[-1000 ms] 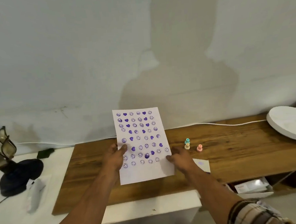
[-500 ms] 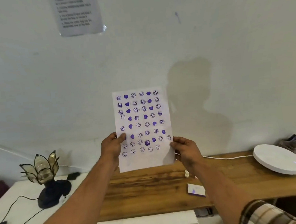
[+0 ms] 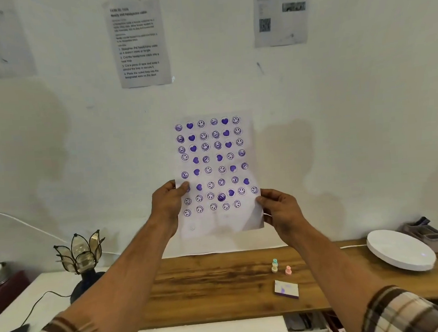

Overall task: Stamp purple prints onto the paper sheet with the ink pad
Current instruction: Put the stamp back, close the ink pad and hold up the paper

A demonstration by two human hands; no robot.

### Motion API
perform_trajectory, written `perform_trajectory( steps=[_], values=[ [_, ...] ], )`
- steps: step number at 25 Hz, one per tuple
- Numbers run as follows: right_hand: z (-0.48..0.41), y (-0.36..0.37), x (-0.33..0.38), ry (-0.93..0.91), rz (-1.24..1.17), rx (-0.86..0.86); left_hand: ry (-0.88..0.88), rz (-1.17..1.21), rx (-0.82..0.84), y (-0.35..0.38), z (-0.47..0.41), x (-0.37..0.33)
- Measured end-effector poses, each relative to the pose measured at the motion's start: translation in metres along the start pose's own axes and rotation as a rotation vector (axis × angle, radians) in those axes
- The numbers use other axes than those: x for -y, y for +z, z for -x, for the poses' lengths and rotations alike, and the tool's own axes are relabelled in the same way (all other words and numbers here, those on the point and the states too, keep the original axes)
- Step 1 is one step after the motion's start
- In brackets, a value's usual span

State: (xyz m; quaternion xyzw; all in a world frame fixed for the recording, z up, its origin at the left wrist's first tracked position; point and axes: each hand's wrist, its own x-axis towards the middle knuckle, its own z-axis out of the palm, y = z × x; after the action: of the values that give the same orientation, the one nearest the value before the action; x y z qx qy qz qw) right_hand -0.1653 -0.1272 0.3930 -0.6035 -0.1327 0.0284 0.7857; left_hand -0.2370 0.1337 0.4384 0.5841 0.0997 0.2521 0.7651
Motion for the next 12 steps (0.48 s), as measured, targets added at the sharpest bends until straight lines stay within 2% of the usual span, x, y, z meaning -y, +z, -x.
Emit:
perform_trajectory(
  steps=[12],
  values=[
    [0.009,-0.01,0.002,0.011,-0.006,0.001,0.002,-0.007,0.011,0.003,0.003,0.009]
  ],
)
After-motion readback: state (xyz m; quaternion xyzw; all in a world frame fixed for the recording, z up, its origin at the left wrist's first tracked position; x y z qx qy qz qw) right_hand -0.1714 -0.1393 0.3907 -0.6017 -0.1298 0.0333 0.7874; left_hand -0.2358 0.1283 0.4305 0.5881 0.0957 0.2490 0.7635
